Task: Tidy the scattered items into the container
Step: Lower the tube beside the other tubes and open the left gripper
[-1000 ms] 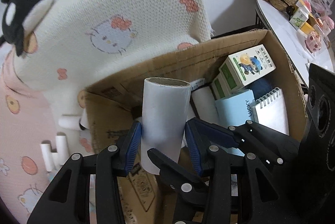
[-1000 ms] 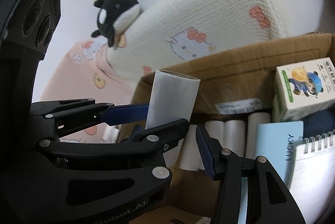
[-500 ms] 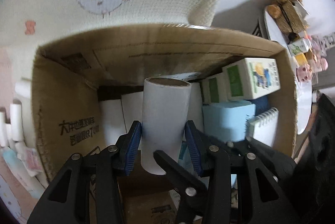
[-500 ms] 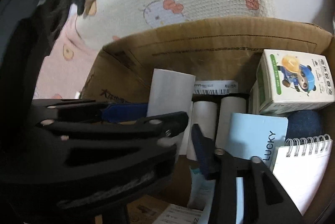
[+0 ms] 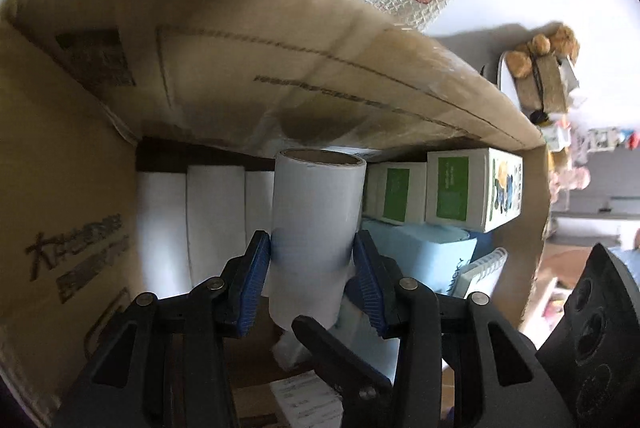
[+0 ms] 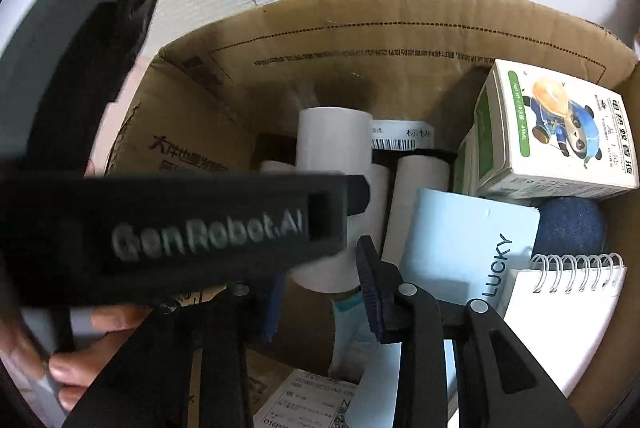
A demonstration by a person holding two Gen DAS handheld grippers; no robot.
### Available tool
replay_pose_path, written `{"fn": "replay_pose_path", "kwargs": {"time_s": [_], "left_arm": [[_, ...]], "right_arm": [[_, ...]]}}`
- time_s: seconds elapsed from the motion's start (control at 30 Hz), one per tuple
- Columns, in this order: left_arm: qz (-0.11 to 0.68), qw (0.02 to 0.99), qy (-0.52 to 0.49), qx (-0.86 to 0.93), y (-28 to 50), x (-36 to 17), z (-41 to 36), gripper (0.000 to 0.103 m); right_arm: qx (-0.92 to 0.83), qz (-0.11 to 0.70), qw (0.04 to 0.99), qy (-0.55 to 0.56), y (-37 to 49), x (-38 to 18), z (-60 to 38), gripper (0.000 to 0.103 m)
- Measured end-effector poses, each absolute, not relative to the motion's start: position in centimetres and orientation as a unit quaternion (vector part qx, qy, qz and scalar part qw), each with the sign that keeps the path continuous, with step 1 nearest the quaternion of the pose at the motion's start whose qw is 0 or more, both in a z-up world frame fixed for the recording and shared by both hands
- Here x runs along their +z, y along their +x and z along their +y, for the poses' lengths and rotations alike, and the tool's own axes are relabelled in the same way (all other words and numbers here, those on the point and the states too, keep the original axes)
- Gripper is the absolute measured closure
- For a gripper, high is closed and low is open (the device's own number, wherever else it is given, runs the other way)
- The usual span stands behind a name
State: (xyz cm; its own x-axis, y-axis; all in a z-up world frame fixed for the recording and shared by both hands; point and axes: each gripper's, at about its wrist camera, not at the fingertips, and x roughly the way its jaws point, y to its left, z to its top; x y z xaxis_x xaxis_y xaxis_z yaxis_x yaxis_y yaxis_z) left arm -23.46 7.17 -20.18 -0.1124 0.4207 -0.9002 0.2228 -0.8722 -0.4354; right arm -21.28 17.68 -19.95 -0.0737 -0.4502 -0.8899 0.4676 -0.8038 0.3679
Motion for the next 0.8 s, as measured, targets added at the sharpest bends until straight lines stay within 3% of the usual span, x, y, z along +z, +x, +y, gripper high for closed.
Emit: {"fn": "replay_pose_path", "kwargs": {"time_s": [0.37, 0.8], "left_arm": [[-0.27, 0.096, -0.669, 0.686, -23.3, -22.3, 8.0, 0.056], [-0.265, 0.076, -0.658, 0.701, -22.1, -21.6, 8.8, 0.055]], "right_arm": [[-0.759, 0.091, 0.289, 0.576, -20.3, -18.4, 17.8, 0.072], [-0.762, 0.112, 0.289, 0.568, -20.2, -18.0, 19.0, 0.072]]}}
